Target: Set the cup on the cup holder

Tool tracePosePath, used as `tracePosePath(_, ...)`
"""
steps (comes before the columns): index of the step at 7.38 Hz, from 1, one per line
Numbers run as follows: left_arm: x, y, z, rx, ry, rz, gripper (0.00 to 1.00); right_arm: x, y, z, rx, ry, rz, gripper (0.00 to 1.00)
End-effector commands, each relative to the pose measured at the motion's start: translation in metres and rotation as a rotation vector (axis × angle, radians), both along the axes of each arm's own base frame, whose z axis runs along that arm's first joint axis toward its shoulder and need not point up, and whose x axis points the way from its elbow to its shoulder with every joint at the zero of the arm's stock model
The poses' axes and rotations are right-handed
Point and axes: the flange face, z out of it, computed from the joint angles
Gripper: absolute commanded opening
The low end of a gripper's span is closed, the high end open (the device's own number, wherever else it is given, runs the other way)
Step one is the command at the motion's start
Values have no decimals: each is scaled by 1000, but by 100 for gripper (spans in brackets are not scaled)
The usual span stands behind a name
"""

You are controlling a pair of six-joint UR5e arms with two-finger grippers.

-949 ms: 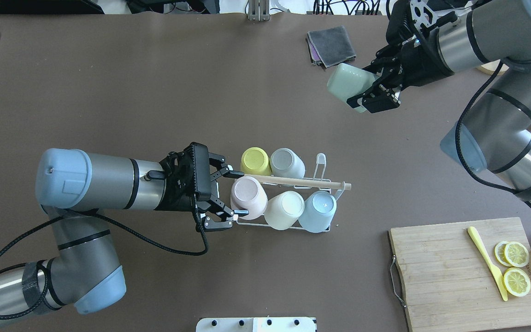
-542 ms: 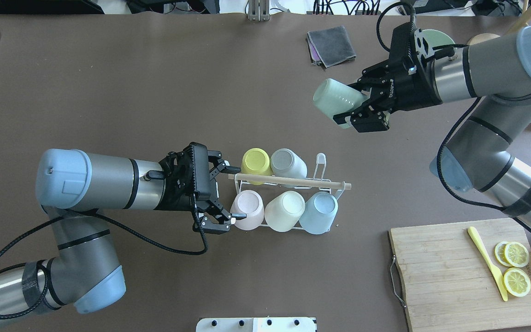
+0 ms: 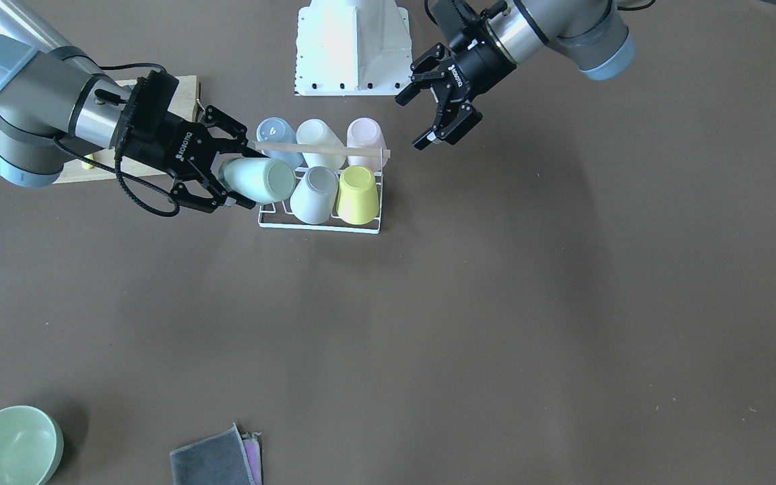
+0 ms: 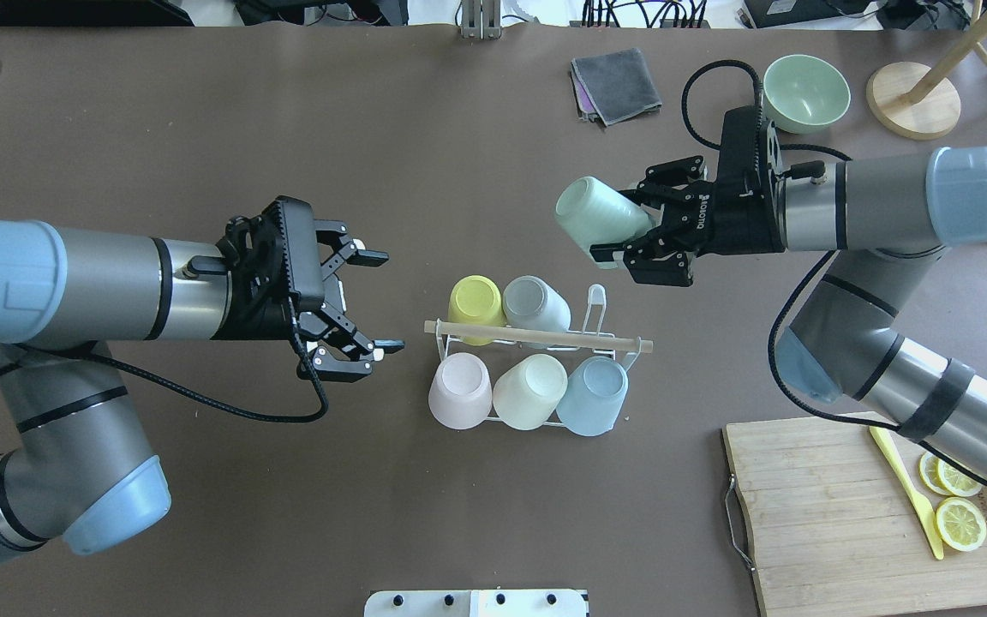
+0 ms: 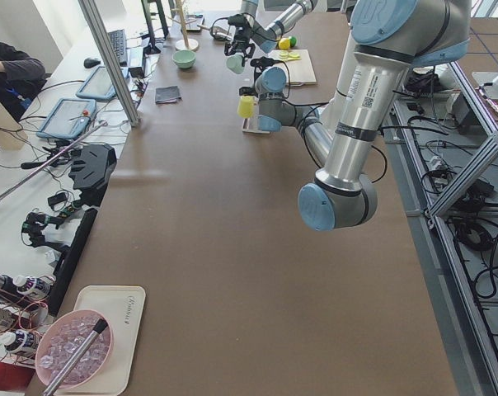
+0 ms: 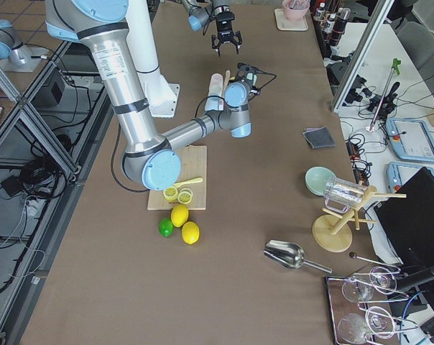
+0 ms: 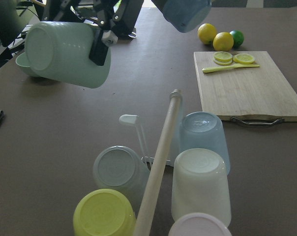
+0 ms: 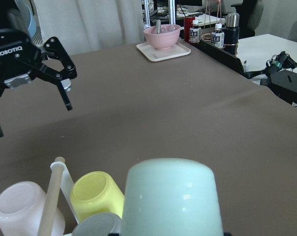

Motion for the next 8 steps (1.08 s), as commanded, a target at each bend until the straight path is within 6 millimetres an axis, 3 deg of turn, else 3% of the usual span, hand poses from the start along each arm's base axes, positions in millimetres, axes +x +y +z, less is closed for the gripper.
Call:
tracePosePath(1,-24,-26,19,-84,-119,-66,99,-19,18,13,12,-59,7,13)
tracePosePath(4,-51,-64,39,-214,-276,-154,99,-18,24,25,8,-69,1,13)
tracePosePath(8,-85,-113,108,-516,-670,-326,99,-30,37,32,-1,-75,-2,14)
